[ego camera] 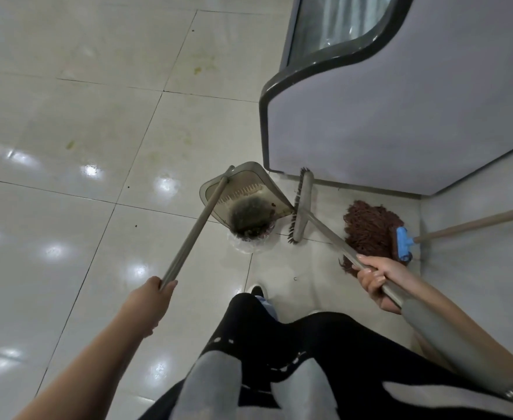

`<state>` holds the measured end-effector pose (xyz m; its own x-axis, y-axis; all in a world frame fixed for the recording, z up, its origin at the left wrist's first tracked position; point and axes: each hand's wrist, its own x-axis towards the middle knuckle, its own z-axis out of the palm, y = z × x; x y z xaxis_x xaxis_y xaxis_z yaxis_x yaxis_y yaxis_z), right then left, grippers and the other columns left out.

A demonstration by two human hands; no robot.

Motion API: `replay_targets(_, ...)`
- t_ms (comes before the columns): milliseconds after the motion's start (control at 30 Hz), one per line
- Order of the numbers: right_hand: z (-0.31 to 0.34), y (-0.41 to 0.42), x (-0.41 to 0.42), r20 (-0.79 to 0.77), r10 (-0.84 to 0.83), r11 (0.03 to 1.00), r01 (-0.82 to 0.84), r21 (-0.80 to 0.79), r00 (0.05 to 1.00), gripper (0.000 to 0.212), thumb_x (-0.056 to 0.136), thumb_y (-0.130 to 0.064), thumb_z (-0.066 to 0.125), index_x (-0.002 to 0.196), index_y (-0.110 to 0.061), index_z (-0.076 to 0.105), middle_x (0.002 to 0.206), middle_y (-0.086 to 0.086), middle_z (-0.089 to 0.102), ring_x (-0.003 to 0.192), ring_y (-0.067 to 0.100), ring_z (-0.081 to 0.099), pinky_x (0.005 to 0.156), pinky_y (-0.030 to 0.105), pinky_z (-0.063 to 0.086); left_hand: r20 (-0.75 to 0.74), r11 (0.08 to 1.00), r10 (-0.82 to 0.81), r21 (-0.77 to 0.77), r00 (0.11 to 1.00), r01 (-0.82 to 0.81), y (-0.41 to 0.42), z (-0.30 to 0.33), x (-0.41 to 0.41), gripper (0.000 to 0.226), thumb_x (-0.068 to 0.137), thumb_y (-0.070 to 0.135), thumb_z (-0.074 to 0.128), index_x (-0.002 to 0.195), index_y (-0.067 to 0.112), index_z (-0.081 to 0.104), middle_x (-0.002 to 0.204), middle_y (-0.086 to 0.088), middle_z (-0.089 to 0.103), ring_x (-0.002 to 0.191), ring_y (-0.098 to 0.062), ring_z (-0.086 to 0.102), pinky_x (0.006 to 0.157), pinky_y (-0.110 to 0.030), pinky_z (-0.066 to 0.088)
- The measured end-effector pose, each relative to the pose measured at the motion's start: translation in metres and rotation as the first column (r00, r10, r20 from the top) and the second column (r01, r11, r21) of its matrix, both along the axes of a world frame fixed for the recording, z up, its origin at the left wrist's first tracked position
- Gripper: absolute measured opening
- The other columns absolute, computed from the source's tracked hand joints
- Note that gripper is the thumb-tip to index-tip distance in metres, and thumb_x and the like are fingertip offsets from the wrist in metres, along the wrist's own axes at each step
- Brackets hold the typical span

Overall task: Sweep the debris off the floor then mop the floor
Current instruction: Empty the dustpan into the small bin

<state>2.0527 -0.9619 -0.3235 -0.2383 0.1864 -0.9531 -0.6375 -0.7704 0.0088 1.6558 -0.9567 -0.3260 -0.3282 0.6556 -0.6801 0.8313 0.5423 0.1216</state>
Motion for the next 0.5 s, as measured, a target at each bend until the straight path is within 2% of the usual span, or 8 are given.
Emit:
replay_targets(133, 0.005, -0.006, 0.001, 0.004, -0.028, 0.999, 0.028, 0.026, 1.0, 0.033, 0.099, -0.029, 0.039, 0.072, -0.011, 0.04, 0.036, -0.001, 0.036, 0.019, 0.002, 0.033, 0.021, 0.01, 0.026, 0.057, 0.999, 0.032, 0.0, 0.998, -0.032, 0.004, 0.005, -0.005, 0.036, 0.097, 0.039, 0.038, 0.08, 0.008, 0.042, 0.063, -0.011, 0.047, 0.038, -0.021, 0.04, 0.037, -0.02, 0.036)
replay_targets(300, 0.008, -0.014, 0.002, 0.011, -0.029, 0.999, 0.029, 0.033, 1.0, 0.031, 0.099, -0.029, 0.041, 0.074, -0.01, 0.041, 0.037, 0.0, 0.037, 0.019, 0.002, 0.032, 0.02, 0.01, 0.025, 0.016, 0.998, 0.004, 0.057, 1.0, -0.005, 0.01, 0.02, -0.01, 0.036, 0.096, 0.039, 0.04, 0.077, 0.009, 0.042, 0.06, -0.011, 0.046, 0.038, -0.021, 0.04, 0.038, -0.02, 0.036)
replay_targets(500, 0.016, -0.015, -0.003, -0.017, -0.065, 0.997, 0.066, 0.049, 0.998, 0.031, 0.099, -0.029, 0.041, 0.076, -0.009, 0.042, 0.037, 0.0, 0.037, 0.019, 0.002, 0.032, 0.02, 0.009, 0.025, 0.063, 0.997, 0.029, 0.064, 0.998, -0.033, 0.02, 0.032, -0.009, 0.035, 0.097, 0.036, 0.04, 0.084, 0.004, 0.044, 0.061, -0.012, 0.044, 0.038, -0.019, 0.037, 0.038, -0.02, 0.034)
